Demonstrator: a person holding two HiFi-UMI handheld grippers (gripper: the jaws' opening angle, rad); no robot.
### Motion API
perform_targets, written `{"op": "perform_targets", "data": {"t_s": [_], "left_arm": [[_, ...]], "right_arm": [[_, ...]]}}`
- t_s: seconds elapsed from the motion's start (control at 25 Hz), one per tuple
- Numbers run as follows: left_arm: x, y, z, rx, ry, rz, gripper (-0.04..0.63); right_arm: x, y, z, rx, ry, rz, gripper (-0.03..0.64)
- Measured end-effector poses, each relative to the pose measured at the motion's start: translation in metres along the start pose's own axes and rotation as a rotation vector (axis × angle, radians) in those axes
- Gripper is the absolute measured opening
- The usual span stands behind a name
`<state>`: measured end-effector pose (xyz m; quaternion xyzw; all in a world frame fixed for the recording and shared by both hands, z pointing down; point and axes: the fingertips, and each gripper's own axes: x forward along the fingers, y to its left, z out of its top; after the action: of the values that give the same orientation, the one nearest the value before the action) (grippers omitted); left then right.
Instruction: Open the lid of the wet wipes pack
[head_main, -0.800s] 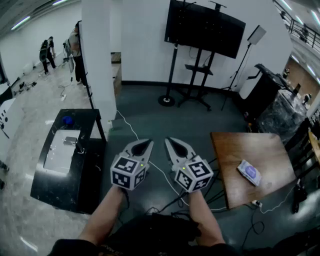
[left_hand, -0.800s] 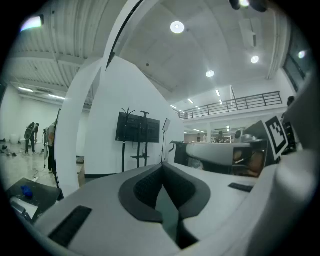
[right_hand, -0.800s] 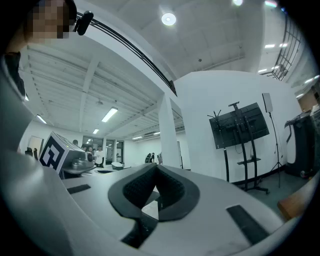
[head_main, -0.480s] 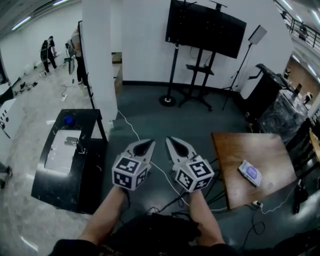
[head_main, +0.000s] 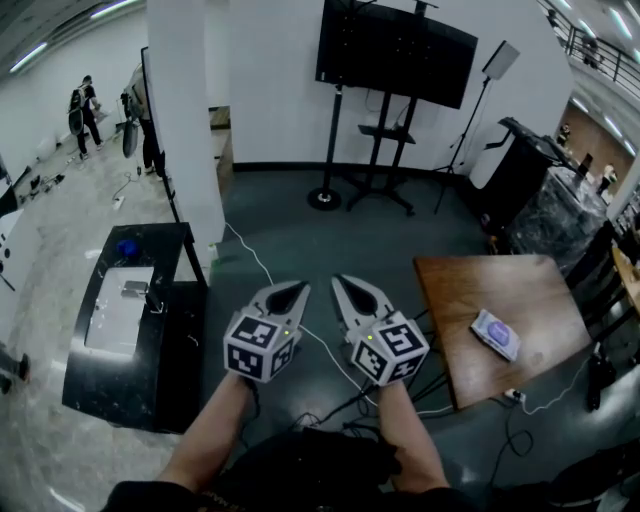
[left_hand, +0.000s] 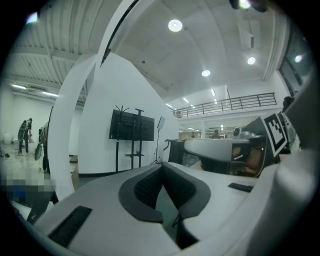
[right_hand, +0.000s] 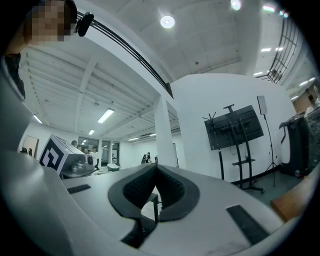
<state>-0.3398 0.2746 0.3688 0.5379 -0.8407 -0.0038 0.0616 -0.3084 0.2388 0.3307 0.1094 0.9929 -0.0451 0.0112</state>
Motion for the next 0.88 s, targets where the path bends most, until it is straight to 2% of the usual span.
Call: {"op": "perform_targets", "data": {"t_s": [0.16,0.28,0.6,0.88], "left_arm": [[0.018,-0.025,-0.009,0.004,0.024,-0.073,0.006],[0.036,-0.056,-0.018,0.013,0.044,-0.158,0.006],[0.082,-0.174,-0.030,0.067,0.092,-0.449,0.006],[0.112,-0.273,-0.038,0.127,0.134,-0.634,0.006]], "right_arm": [[-0.026,-0.019,-0.006,0.003,0.009,-0.071,0.009],[-0.054,-0.038,-0.013,0.007,0.015,-0.144,0.009],[-0.165,-0.096,-0.015,0.054,-0.012,-0.430,0.009],[-0.253,-0.135,-0.015,0.077,-0.033,-0.622,0.010]]}}
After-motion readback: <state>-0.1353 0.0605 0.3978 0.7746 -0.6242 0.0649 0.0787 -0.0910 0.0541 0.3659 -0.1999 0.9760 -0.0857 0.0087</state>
